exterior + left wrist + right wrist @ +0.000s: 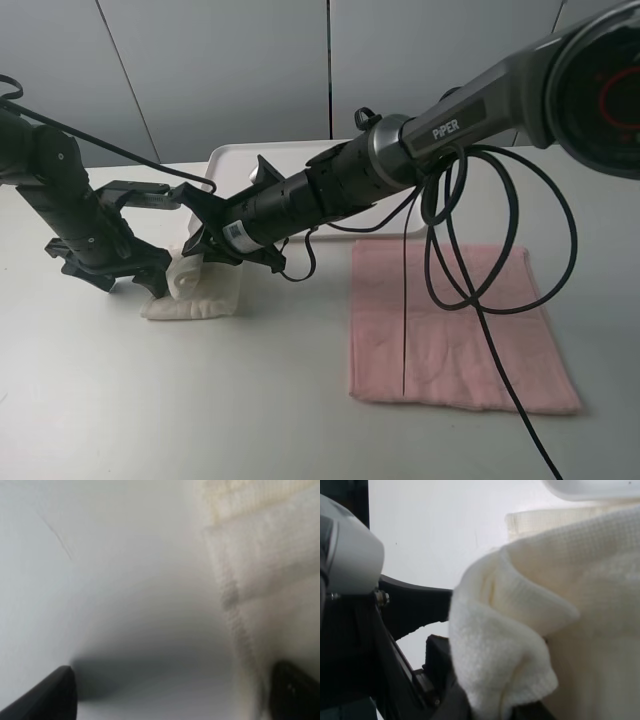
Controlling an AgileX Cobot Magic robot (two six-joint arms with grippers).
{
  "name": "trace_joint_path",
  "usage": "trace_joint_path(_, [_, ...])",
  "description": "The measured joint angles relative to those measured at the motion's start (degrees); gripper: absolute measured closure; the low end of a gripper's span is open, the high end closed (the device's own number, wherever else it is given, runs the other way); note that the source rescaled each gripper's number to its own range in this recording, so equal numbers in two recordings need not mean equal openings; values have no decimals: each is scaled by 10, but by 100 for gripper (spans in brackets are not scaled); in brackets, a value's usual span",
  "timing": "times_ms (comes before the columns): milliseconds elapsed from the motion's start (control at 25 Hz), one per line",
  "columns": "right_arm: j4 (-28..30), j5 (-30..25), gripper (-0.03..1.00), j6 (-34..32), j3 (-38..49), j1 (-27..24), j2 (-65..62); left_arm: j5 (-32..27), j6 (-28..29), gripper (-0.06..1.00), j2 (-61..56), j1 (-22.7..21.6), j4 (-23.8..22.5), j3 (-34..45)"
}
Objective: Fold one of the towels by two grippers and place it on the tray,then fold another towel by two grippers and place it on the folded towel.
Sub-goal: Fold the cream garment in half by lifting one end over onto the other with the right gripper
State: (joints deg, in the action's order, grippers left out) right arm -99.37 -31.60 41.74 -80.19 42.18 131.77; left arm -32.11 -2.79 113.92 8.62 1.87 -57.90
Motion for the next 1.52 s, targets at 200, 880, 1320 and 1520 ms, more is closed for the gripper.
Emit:
trace_joint_path(200, [-2, -2, 87, 5, -1, 0, 13, 1, -3, -5, 0, 0, 3, 0])
trace_joint_path(880, [-2, -2, 87, -1, -19, 0, 21, -56, -3, -5, -6, 0, 6, -41])
trace_joint_path(1320, [-2, 3, 87, -15, -21, 0, 21, -123, -6, -5, -22, 0, 5, -75])
trace_joint_path(1520, [-2, 15, 78, -22, -24, 8, 21, -155, -15, -5, -68, 0, -6, -117])
